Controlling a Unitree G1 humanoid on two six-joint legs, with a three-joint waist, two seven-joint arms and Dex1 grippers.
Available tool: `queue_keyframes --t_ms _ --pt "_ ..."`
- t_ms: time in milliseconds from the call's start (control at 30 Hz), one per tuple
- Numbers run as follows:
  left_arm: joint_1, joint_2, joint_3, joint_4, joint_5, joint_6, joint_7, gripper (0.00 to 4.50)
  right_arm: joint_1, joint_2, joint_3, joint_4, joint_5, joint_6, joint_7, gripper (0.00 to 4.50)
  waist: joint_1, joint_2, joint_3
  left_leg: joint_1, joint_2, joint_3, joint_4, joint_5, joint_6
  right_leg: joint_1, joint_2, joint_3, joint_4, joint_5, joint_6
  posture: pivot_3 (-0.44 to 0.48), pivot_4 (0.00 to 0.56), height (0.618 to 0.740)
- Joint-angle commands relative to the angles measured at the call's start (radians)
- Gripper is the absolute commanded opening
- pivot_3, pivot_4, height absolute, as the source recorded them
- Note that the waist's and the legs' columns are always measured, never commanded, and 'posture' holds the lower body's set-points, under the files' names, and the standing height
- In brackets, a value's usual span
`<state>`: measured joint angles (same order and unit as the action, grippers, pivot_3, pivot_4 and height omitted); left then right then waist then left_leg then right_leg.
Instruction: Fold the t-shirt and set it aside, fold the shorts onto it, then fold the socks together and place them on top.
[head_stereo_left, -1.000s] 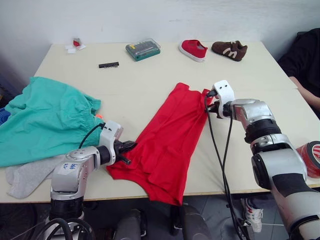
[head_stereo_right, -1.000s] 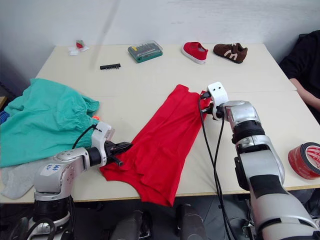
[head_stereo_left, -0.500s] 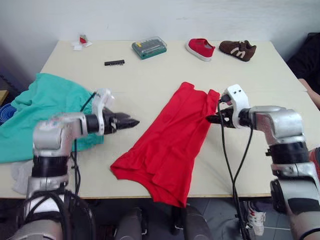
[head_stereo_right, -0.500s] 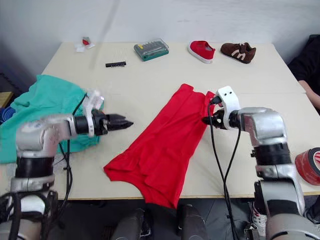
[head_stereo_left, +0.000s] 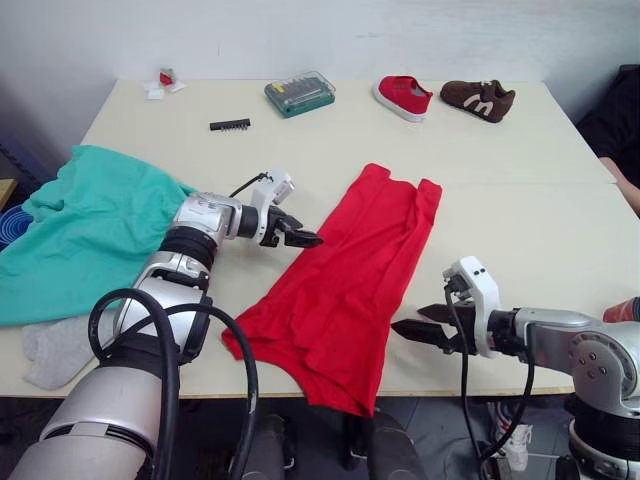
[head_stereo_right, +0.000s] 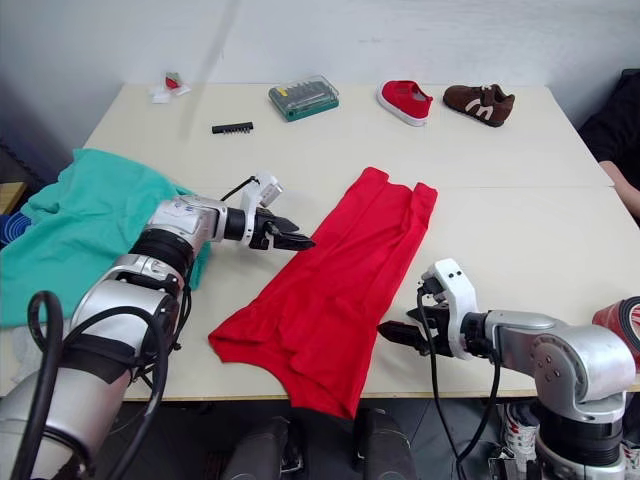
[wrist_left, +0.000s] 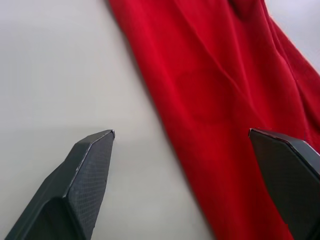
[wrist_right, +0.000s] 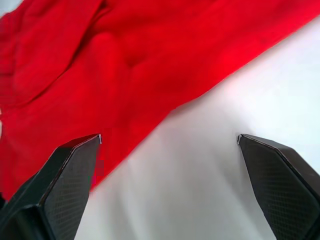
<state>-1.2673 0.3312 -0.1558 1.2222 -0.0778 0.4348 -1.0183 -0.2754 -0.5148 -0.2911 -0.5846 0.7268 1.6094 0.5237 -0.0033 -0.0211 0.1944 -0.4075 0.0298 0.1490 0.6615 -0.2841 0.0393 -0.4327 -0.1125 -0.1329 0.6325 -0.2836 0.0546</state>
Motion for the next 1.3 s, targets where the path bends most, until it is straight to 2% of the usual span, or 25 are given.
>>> queue_keyframes --t_ms 33,67,100,167,200,233,300,333,567,600,667,833,967,1100,1167,1300 --pt "-0.036 -0.019 0.03 0.046 0.022 -0.033 0.017 4.5 0.027 0.035 0.0 -0.022 0.088 0.005 -0.064 4.46 0.0 0.0 0.0 0.0 0.0 -0.001 0.0 -0.001 0.003 0.0 0.0 0.0 0.0 0.0 0.0 0.0 0.15 0.74" --pt "-0.037 -0.028 0.033 0.054 0.028 -0.038 0.02 4.5 0.031 0.046 0.01 -0.017 0.107 0.005 -0.077 4.46 0.001 0.0 0.0 0.0 0.0 -0.001 0.0 -0.002 0.003 0.001 0.0 0.0 0.0 0.0 0.0 0.0 0.15 0.74" --pt "-0.037 -0.037 0.033 0.062 0.038 -0.046 0.027 4.31 0.034 0.062 0.021 -0.009 0.123 0.005 -0.088 4.49 0.001 0.0 0.0 0.001 0.0 -0.001 0.0 -0.002 0.004 0.001 0.0 0.0 0.0 0.001 0.0 0.0 0.15 0.74" --pt "-0.032 -0.049 0.032 0.071 0.056 -0.063 0.042 3.86 0.037 0.086 0.035 0.007 0.15 0.005 -0.108 4.5 0.001 0.0 0.0 0.001 0.0 -0.002 0.0 -0.002 0.004 0.002 0.0 -0.001 0.0 0.001 0.0 0.0 0.15 0.74" --pt "-0.03 -0.053 0.035 0.075 0.062 -0.067 0.05 3.48 0.039 0.095 0.042 0.014 0.161 0.005 -0.117 4.5 0.001 0.0 0.0 0.001 0.0 -0.002 0.0 -0.002 0.004 0.002 0.0 -0.001 0.0 0.001 0.0 0.0 0.15 0.74" --pt "-0.027 -0.059 0.041 0.079 0.066 -0.068 0.059 3.15 0.041 0.103 0.055 0.019 0.164 0.005 -0.125 4.18 0.0 0.0 0.0 0.001 0.0 -0.002 0.0 -0.002 0.004 0.002 0.0 -0.001 0.0 0.001 0.0 0.0 0.15 0.74" --pt "-0.023 -0.067 0.048 0.084 0.072 -0.069 0.07 2.66 0.045 0.111 0.074 0.025 0.169 0.005 -0.138 3.89 -0.001 -0.001 0.0 0.001 0.0 -0.002 0.0 -0.002 0.004 0.002 0.0 -0.001 0.0 0.001 0.0 0.0 0.15 0.74" --pt "-0.022 -0.069 0.049 0.086 0.077 -0.07 0.075 2.42 0.048 0.114 0.08 0.028 0.168 0.005 -0.143 3.65 -0.001 -0.001 0.0 0.001 0.0 -0.002 0.0 -0.002 0.003 0.002 0.0 -0.001 0.0 0.001 0.0 0.0 0.15 0.74" --pt "-0.022 -0.079 0.064 0.093 0.108 -0.087 0.085 0.15 0.051 0.127 0.075 0.06 0.124 0.005 -0.162 1.16 0.0 -0.002 -0.001 0.001 0.0 -0.002 0.0 -0.002 0.004 0.003 0.0 -0.001 0.0 0.001 0.0 0.0 0.15 0.74" --pt "-0.023 -0.079 0.068 0.093 0.109 -0.087 0.086 0.0 0.048 0.124 0.072 0.06 0.124 0.005 -0.161 0.82 0.0 -0.002 -0.001 0.001 0.0 -0.002 0.0 -0.002 0.004 0.003 0.0 -0.001 0.0 0.001 0.0 0.0 0.15 0.74" --pt "-0.022 -0.081 0.078 0.091 0.106 -0.085 0.08 0.0 0.036 0.109 0.062 0.067 0.125 0.005 -0.151 0.05 0.0 -0.002 -0.001 0.001 0.0 -0.002 0.0 -0.002 0.003 0.003 0.0 -0.001 0.0 0.001 0.0 0.0 0.15 0.74" --pt "-0.018 -0.084 0.112 0.086 0.092 -0.084 0.084 0.0 -0.009 0.045 0.062 0.112 0.11 -0.013 -0.121 0.05 0.0 -0.002 -0.001 0.001 0.0 -0.002 0.001 -0.002 0.004 0.002 0.0 -0.001 0.0 0.001 0.001 0.0 0.15 0.74" --pt "-0.007 -0.065 0.148 0.069 0.073 -0.087 0.085 0.0 -0.116 -0.107 0.119 0.213 0.082 -0.065 -0.038 0.05 -0.001 -0.001 -0.001 0.0 -0.001 -0.001 0.001 -0.002 0.004 0.002 0.0 -0.001 0.0 0.001 0.001 0.0 0.15 0.74" --pt "0.04 -0.035 0.176 0.013 0.05 -0.062 0.065 0.0 -0.267 -0.311 0.314 0.392 0.008 -0.2 0.15 0.05 -0.007 0.0 0.0 0.0 -0.001 0.001 0.002 -0.003 0.008 0.002 -0.001 0.001 -0.002 0.003 0.004 0.0 0.15 0.74" --pt "0.063 -0.027 0.185 -0.023 0.038 -0.04 0.06 0.0 -0.3 -0.365 0.382 0.406 0.01 -0.25 0.262 0.05 -0.007 0.0 0.0 0.0 0.0 0.0 0.001 -0.002 0.006 0.001 0.0 0.0 -0.002 0.003 0.004 0.0 0.15 0.74" --pt "0.177 -0.002 0.205 -0.232 -0.011 0.073 0.052 0.0 -0.391 -0.413 0.527 0.499 -0.109 -0.348 0.327 0.05 -0.016 0.0 0.0 0.0 0.0 0.002 0.001 0.001 0.0 0.001 0.002 0.0 -0.004 0.002 0.003 0.0 0.15 0.74"
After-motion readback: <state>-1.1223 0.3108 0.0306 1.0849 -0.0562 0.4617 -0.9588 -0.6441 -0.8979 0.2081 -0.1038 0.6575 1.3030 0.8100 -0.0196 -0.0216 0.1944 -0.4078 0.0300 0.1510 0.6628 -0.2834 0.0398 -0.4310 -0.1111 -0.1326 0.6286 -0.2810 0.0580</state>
